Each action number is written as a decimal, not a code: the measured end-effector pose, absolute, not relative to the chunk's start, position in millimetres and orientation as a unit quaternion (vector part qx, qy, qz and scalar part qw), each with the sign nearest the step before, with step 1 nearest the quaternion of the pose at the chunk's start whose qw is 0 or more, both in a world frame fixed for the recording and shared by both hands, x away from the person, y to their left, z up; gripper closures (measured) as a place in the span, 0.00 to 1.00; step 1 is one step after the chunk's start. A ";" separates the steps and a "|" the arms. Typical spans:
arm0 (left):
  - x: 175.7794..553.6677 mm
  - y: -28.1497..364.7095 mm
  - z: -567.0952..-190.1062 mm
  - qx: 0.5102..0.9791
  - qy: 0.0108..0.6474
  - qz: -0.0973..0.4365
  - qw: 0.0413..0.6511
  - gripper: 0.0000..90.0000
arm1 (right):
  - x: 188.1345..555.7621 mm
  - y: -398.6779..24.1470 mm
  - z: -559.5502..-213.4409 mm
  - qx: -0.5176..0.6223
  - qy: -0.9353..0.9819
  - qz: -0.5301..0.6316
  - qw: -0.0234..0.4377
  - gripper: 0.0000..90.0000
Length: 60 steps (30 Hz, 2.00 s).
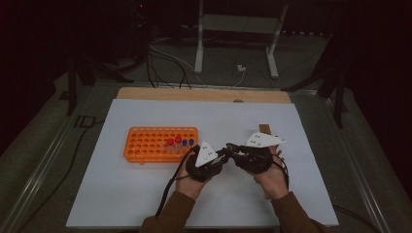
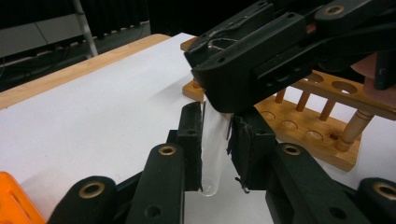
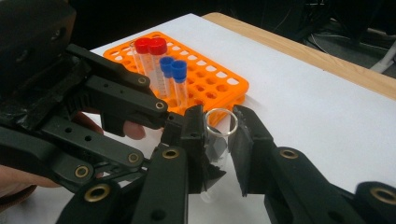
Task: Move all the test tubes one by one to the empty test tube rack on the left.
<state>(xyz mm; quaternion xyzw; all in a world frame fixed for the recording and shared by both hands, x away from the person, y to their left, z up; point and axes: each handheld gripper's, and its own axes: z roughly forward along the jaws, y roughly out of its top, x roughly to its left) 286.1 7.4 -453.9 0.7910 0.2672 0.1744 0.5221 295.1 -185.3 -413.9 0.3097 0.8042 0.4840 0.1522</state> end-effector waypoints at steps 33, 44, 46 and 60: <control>289.1 38.7 -450.5 0.775 0.302 0.185 0.523 0.85 | 298.8 -225.7 -428.4 0.386 0.764 0.475 0.204 0.00; 287.4 58.0 -449.6 0.768 0.316 0.189 0.524 0.85 | 296.4 -236.0 -432.1 0.395 0.758 0.475 0.209 0.00; 287.0 62.4 -449.6 0.765 0.320 0.190 0.525 0.85 | 296.1 -238.0 -432.7 0.397 0.757 0.475 0.210 0.00; 282.7 97.3 -447.7 0.752 0.345 0.201 0.524 0.85 | 293.5 -248.3 -435.7 0.408 0.751 0.473 0.214 0.00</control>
